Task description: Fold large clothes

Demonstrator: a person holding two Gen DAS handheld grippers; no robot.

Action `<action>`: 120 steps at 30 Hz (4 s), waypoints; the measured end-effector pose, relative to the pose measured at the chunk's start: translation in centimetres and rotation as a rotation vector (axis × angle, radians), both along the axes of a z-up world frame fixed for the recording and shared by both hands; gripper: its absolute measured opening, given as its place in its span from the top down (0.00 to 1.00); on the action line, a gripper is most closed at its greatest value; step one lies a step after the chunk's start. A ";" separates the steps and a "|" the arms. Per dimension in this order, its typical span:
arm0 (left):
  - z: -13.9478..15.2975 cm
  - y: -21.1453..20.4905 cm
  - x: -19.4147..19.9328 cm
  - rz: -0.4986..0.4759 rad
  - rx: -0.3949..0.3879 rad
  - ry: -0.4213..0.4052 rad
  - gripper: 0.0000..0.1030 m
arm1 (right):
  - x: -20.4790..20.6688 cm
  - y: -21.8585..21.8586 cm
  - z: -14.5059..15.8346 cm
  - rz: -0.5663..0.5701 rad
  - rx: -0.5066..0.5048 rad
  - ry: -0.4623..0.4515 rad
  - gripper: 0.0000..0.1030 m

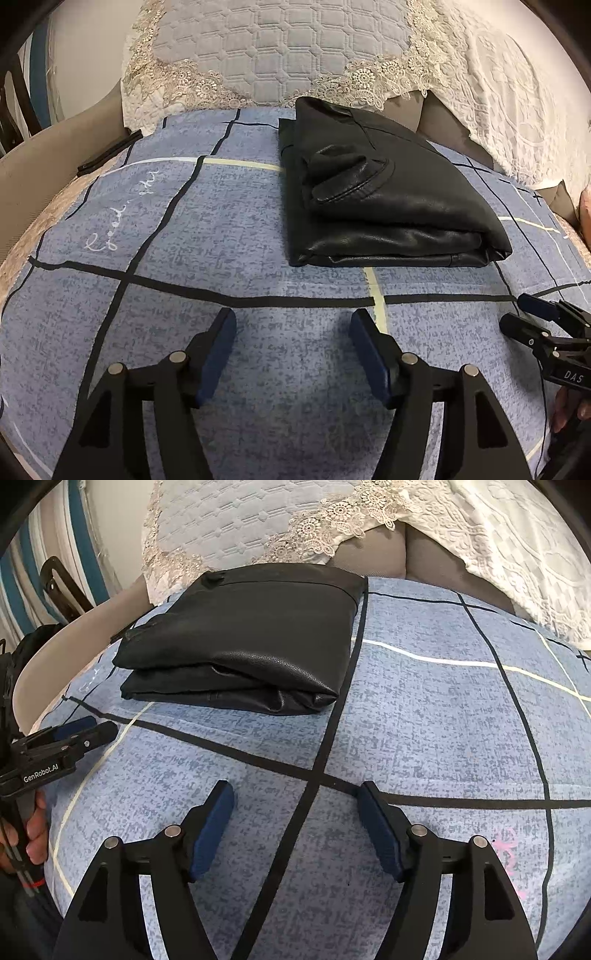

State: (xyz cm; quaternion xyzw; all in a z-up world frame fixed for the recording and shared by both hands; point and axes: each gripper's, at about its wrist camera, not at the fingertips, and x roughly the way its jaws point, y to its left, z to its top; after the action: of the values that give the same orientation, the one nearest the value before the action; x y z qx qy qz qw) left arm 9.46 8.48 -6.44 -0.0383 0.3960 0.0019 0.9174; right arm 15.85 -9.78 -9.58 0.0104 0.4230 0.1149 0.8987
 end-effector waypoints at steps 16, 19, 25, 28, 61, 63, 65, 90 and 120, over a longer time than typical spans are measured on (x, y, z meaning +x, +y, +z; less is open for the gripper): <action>-0.1 -0.2 0.1 0.003 0.014 0.005 0.28 | 0.0 0.1 -0.1 0.002 0.000 0.002 0.31; -0.1 -0.2 0.1 0.003 0.014 0.005 0.27 | 0.0 0.1 -0.1 0.002 0.001 0.002 0.31; -0.2 -0.1 0.2 0.008 0.018 0.008 0.25 | 0.0 0.1 0.0 0.001 0.001 0.002 0.31; -0.2 0.0 0.2 0.009 0.019 0.010 0.24 | 0.0 0.3 -0.1 0.003 0.001 0.002 0.31; -0.2 -0.1 0.3 0.013 0.039 0.024 0.19 | -0.2 0.4 -0.1 0.013 -0.001 0.008 0.30; -0.2 -0.1 0.3 0.013 0.040 0.025 0.18 | -0.2 0.4 -0.1 0.013 -0.001 0.008 0.30; -0.2 -0.1 0.3 0.015 0.040 0.028 0.18 | -0.2 0.4 -0.1 0.013 -0.001 0.008 0.30; -0.1 -0.3 0.4 0.030 0.047 0.043 0.17 | -0.3 0.4 -0.1 0.016 -0.002 0.012 0.30; -0.2 -0.5 0.6 0.037 0.054 0.071 0.17 | -0.3 0.5 -0.1 0.019 0.000 0.014 0.30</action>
State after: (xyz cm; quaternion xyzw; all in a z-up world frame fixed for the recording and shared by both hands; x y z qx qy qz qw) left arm 10.09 7.98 -6.60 -0.0208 0.4275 0.0309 0.9032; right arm 15.59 -9.30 -9.67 0.0071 0.4294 0.1234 0.8946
